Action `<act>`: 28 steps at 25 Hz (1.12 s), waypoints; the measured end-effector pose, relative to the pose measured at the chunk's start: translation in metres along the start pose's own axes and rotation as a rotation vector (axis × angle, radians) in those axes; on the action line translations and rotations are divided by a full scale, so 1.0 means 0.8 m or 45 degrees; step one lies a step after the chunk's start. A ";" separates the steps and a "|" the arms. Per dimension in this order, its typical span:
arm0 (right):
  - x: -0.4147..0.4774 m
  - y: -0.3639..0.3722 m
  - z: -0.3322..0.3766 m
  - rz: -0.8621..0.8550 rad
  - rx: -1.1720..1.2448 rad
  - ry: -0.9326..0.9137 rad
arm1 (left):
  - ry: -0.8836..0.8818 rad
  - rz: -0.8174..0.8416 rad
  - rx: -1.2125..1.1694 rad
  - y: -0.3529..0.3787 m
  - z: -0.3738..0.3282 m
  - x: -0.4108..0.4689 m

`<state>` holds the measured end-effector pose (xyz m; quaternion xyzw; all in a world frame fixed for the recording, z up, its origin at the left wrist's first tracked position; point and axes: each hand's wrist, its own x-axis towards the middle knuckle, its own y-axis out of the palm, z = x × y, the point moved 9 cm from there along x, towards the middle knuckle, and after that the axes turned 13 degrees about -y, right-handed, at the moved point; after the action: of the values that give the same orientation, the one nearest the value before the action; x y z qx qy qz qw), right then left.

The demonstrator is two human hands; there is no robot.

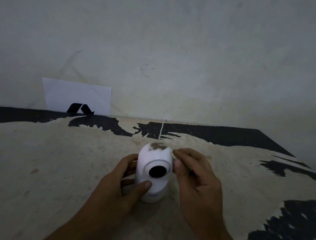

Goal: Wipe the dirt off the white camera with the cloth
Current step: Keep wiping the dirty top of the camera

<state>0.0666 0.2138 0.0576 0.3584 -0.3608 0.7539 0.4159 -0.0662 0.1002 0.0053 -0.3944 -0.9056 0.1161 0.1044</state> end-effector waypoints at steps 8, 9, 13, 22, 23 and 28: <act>0.002 0.001 0.012 0.114 -0.062 -0.177 | 0.015 -0.011 0.002 0.000 -0.001 0.000; 0.002 0.002 0.008 0.123 -0.045 -0.126 | 0.020 -0.012 0.003 0.000 -0.001 0.000; 0.003 0.004 0.030 0.129 -0.089 -0.352 | 0.012 0.006 0.006 0.001 -0.001 0.001; 0.000 0.011 0.025 0.195 -0.098 -0.293 | -0.004 -0.022 0.045 0.000 -0.001 0.000; -0.001 0.012 0.029 0.206 -0.121 -0.364 | -0.002 -0.022 0.037 0.000 -0.001 0.000; 0.003 0.001 0.013 0.110 -0.093 -0.254 | 0.026 -0.011 0.007 0.000 -0.002 -0.002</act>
<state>0.0677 0.2056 0.0646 0.4006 -0.4427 0.7180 0.3577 -0.0650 0.0992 0.0068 -0.3913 -0.9058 0.1142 0.1152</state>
